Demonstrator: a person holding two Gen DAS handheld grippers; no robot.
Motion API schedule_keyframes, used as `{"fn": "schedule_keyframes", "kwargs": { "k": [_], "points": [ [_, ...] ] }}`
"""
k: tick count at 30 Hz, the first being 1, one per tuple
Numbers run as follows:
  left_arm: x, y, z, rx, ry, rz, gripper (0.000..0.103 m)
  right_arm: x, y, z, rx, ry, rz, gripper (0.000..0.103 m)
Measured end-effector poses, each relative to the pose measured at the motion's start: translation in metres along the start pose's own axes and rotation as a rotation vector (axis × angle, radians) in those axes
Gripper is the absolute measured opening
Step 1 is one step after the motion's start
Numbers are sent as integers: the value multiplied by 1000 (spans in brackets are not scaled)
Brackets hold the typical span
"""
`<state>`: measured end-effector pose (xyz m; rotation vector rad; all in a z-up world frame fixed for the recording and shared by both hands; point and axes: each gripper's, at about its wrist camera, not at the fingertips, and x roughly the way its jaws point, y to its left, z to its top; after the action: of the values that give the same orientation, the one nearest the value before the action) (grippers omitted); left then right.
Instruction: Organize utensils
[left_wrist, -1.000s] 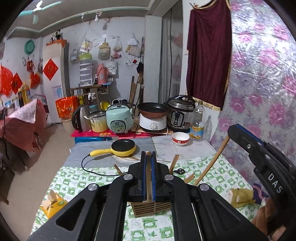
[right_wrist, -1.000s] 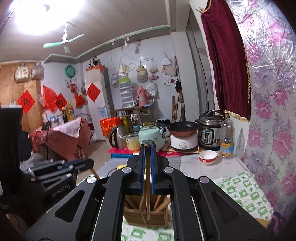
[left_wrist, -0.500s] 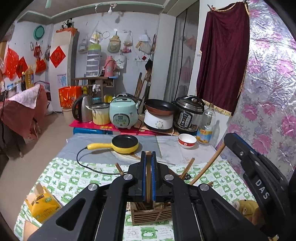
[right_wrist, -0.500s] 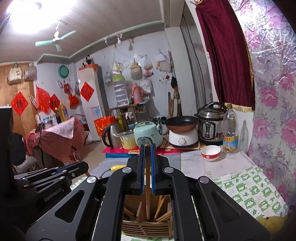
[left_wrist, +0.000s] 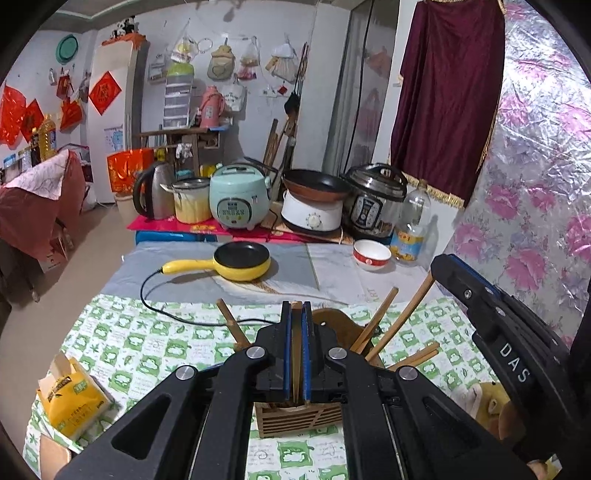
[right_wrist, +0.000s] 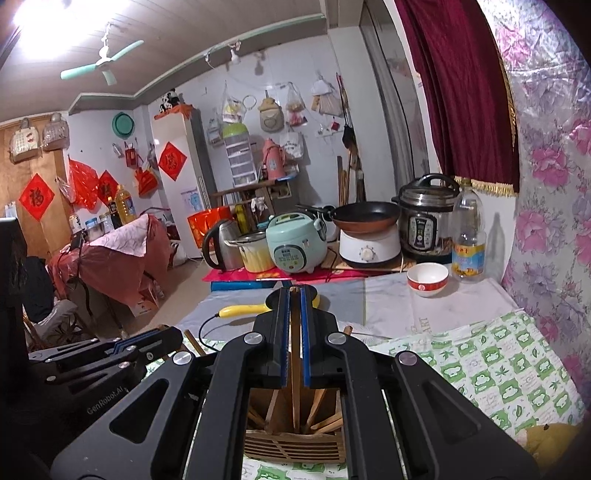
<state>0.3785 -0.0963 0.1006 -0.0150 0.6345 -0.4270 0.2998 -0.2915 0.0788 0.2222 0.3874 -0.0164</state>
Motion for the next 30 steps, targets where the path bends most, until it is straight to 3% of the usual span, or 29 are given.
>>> {"fn": "schedule_keyframes", "kwargs": {
  "k": [3, 4, 5, 7, 9, 16, 25, 30],
  "points": [
    [11, 0, -3, 4, 32, 15, 6, 11, -1, -2, -15, 45, -14, 9],
    [15, 1, -4, 0, 48, 23, 16, 16, -1, -3, -29, 72, -26, 11],
    [16, 2, -5, -7, 53, 25, 46, 18, -5, -4, -19, 74, -40, 14],
    [12, 7, -6, -31, 24, 33, 73, 19, -10, -3, 4, 77, -32, 18],
    [7, 5, -4, -13, 1, 68, 73, 16, -12, -1, 9, 69, -25, 19],
    [-8, 7, 0, -19, -36, 70, 80, -1, -10, 3, 7, 21, -17, 25],
    [-12, 9, 3, -20, -63, 131, 93, -1, 0, -1, -12, 32, -21, 34],
    [-20, 14, 4, -36, -71, 145, 94, -8, 3, -2, -12, 27, -27, 39]
  ]
}}
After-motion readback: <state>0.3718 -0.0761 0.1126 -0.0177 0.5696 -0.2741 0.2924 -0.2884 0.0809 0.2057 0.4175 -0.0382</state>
